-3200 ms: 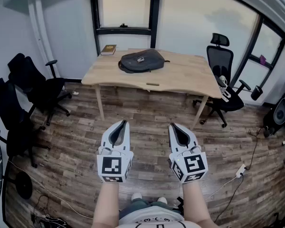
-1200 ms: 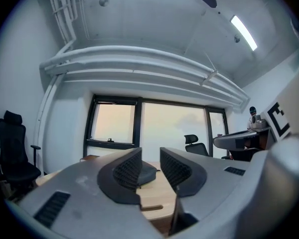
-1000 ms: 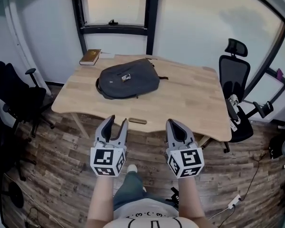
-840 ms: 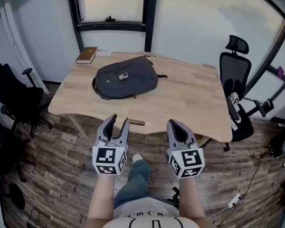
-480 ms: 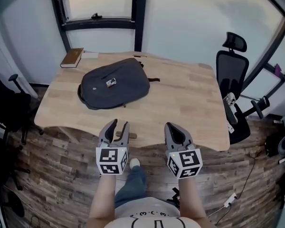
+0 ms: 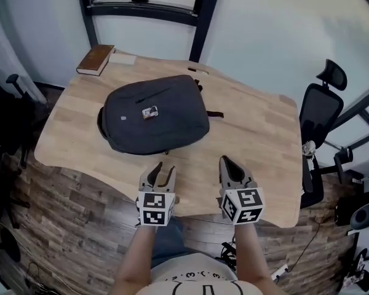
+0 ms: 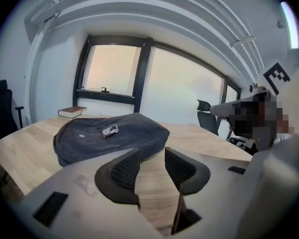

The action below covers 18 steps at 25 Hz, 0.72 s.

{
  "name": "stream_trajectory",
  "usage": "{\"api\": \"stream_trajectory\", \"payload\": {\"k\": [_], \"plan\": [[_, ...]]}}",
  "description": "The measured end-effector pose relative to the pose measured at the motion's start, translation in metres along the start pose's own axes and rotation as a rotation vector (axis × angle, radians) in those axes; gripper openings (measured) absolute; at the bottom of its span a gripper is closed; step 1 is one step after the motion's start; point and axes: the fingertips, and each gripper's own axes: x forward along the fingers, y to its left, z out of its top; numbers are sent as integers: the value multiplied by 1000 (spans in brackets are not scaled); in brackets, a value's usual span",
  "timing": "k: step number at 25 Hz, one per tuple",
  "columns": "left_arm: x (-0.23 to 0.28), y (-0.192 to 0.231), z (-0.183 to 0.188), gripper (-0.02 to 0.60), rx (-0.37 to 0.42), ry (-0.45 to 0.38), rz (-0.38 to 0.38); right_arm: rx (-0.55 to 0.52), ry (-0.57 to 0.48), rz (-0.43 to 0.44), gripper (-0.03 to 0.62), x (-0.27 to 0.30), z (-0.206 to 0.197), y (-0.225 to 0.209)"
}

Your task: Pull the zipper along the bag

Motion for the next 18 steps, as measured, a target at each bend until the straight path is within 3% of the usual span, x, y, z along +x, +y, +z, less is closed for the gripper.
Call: {"api": "stream_trajectory", "payload": {"k": [7,15,18], "plan": [[53,20,-36,155,-45,128,71,-22,84,39,41,52,-6,-18],[90,32,-67,155,-88,224,301,-34,140,129,41,91,-26,-24],[99,38,-77,155,-140,259,396,-32,162,161,41,98,-33,-35]]}}
